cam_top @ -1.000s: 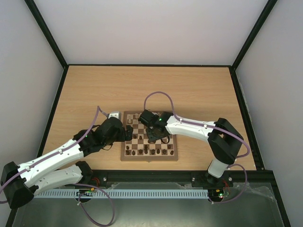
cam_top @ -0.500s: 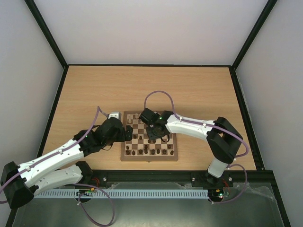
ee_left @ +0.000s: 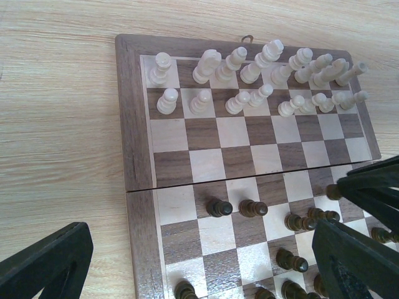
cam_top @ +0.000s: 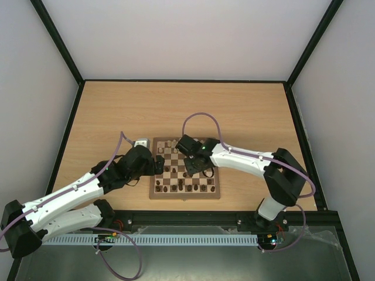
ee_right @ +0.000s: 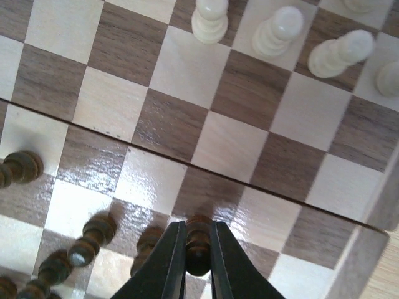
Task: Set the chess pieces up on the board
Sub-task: Pick up the chess piece from the chessboard, then place the chess piece on the chessboard.
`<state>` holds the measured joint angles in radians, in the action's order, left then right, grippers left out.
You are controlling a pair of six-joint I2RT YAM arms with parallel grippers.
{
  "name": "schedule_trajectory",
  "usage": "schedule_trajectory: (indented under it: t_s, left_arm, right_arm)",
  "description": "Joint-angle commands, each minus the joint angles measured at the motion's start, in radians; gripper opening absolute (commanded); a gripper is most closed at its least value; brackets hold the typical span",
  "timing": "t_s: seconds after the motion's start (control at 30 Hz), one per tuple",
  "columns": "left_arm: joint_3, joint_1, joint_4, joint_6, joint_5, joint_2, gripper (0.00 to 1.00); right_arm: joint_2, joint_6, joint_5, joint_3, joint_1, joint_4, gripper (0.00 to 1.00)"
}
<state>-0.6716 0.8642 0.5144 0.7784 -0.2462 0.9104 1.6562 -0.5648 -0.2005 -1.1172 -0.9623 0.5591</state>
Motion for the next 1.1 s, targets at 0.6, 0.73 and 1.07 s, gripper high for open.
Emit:
schedule_trajectory:
  t_s: [0.6,0.73,1.07]
  left_arm:
    - [0.013,-0.005,-0.014,-0.005,0.001,0.013,1.0]
    - [0.011,-0.005,-0.014,-0.005,0.003,0.013,1.0]
    - [0.01,-0.005,-0.012,-0.004,0.002,0.001,0.99]
  right_arm:
    - [-0.151,-0.065,0.021,0.144,-0.058,0.102,0.1]
    - [-0.156,-0.093,0.022,0.153,-0.069,0.105,0.1]
    - [-0.163,-0.114,0.019,0.173,-0.088,0.114,0.1]
